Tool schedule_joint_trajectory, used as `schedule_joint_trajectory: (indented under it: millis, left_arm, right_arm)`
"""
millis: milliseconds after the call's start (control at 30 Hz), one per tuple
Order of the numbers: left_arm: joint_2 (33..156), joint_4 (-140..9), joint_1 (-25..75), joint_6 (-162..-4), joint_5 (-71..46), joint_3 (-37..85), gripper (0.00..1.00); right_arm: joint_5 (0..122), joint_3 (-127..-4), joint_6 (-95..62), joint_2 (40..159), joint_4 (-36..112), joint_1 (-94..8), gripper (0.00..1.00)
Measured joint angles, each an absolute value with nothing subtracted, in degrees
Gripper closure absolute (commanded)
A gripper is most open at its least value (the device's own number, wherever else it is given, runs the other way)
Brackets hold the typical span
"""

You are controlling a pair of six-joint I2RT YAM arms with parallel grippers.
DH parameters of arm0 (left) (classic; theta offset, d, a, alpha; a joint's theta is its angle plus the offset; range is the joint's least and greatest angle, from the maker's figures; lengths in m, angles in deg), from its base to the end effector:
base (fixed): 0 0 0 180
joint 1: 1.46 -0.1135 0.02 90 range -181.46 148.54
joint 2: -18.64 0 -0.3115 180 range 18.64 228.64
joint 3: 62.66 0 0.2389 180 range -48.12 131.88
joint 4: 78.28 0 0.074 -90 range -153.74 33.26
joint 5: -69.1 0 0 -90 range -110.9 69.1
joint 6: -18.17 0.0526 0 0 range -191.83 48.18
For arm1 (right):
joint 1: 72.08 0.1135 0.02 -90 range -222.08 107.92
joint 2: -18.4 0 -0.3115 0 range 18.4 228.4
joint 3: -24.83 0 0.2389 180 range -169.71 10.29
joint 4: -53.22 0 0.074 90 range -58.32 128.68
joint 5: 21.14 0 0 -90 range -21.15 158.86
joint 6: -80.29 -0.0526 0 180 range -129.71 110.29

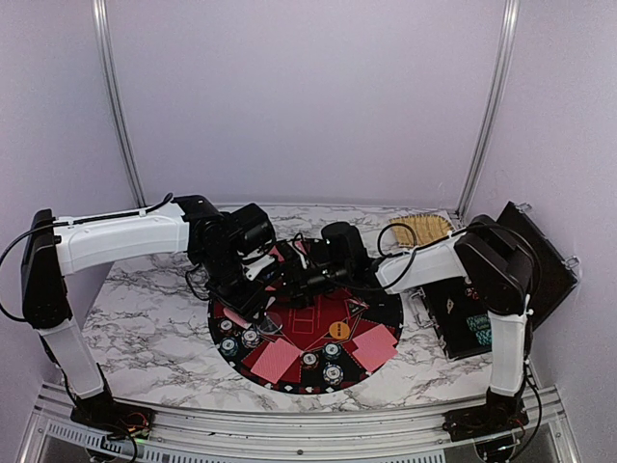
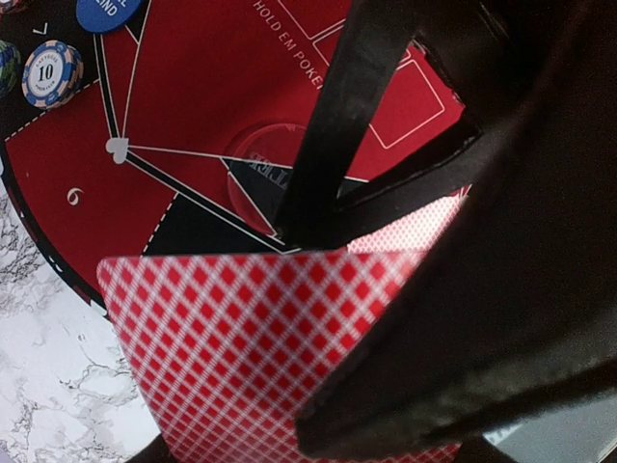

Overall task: Distribute texas hold em gaming equipment
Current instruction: Pick up the poker card from the face-down deck piles.

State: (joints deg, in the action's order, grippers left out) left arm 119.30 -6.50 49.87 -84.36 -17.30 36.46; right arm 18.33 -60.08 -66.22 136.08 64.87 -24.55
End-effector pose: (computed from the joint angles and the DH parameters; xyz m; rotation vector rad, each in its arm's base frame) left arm 0.2178 -0.2775 0.2920 0.9800 2.7424 -0.3035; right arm 0.2846 0.3710 0.2213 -0.5593 2.3400 1.9021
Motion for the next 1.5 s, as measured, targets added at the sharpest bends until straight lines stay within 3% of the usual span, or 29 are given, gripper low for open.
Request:
schedule_joint_trajectory:
  millis: [333,1500]
  left_arm:
    - [119.3,-6.3,49.9,-84.4,-17.4,36.5,0.64]
    - [119.5,-6.2,49.9,-84.4,-17.5,36.5,0.64]
  right_arm:
    - [18.3,-60.3,-65.9,136.6,65.0,-24.8,0.63]
    - [19.2,-59.9,-64.9,134.8,63.6,-26.2,0.71]
